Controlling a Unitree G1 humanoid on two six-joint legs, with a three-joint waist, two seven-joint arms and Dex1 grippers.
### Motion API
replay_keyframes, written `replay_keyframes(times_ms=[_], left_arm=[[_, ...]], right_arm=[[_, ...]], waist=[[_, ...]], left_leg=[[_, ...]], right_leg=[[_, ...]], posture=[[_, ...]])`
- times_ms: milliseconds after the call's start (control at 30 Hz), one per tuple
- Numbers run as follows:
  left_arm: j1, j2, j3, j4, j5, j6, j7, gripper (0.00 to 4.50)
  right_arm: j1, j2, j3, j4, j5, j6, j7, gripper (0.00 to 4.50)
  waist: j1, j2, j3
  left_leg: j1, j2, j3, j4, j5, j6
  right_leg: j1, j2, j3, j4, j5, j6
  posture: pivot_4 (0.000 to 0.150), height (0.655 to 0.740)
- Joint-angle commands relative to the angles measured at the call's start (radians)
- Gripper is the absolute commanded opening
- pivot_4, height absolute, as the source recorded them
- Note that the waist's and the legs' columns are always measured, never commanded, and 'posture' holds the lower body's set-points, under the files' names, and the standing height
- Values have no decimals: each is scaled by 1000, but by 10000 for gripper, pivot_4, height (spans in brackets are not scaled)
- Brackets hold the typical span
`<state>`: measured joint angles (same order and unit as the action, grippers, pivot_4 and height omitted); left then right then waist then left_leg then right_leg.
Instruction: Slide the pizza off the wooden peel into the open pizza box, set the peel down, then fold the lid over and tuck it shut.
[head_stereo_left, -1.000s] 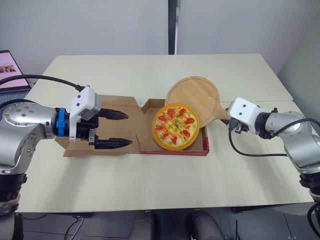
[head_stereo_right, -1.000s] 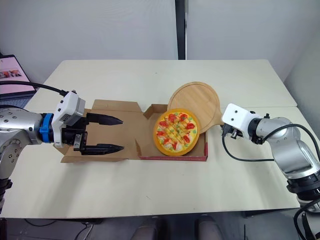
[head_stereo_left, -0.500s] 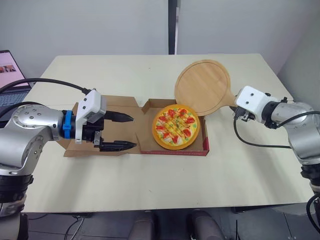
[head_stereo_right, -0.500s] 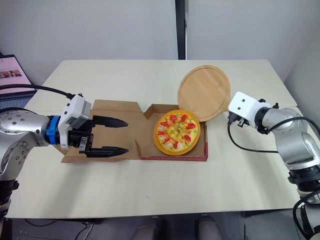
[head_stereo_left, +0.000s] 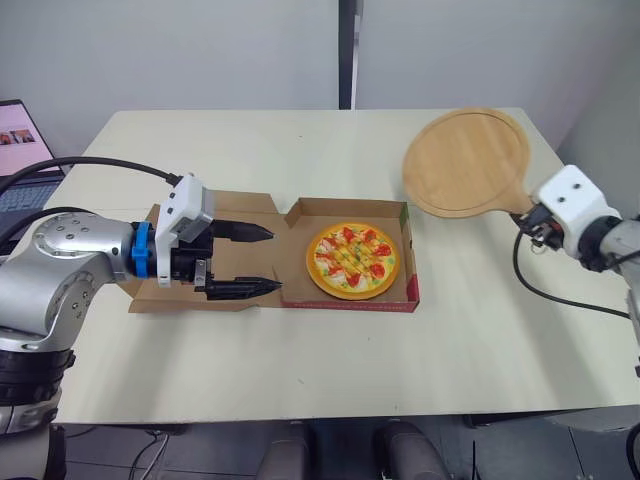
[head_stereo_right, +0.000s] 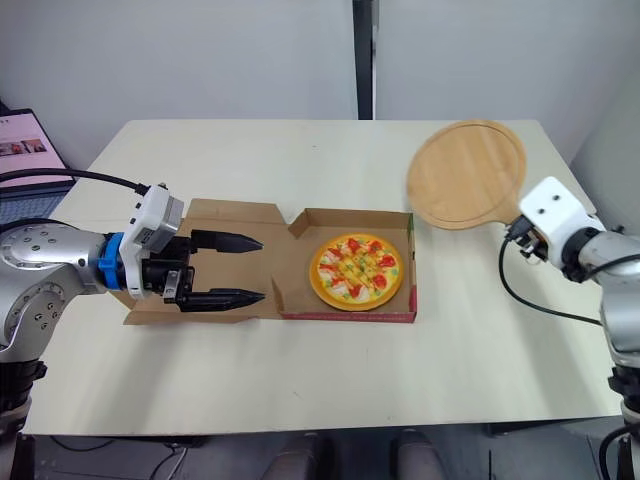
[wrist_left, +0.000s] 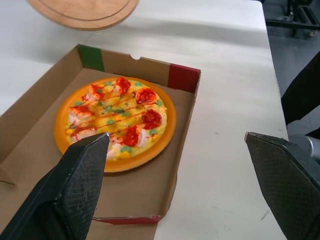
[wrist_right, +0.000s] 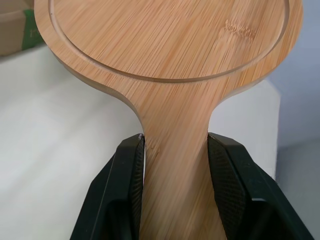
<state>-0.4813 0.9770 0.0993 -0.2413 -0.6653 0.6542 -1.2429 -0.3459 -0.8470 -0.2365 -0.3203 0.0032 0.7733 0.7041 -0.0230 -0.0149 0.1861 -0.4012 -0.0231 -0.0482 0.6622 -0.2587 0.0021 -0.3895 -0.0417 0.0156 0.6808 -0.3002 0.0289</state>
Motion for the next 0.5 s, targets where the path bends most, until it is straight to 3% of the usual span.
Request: replay_keyframes(times_ms=[33,267,500], left_arm=[[-52,-24,30,-52,-52,25,34,45000],[-145,-124,-25,-135,-119,96,109,45000],[-174,-203,-91,-151,-110,101,140,45000]], right_arm=[[81,52,-160,-150,69,132,-35,16090],[296,229,-261,-267,97,190,-146,16090],[385,298,-309,-240,138,209,-196,16090]], waist=[[4,0,0],[14,0,0],[14,1,-1]], left_leg=[[0,0,0,0,0,0],[1,0,1,1,0,0],[2,0,1,1,0,0]], right_leg=[[1,0,0,0,0,0],[1,0,2,1,0,0],[1,1,2,1,0,0]], posture=[[1500,7400],[1500,7400],[1500,7400]])
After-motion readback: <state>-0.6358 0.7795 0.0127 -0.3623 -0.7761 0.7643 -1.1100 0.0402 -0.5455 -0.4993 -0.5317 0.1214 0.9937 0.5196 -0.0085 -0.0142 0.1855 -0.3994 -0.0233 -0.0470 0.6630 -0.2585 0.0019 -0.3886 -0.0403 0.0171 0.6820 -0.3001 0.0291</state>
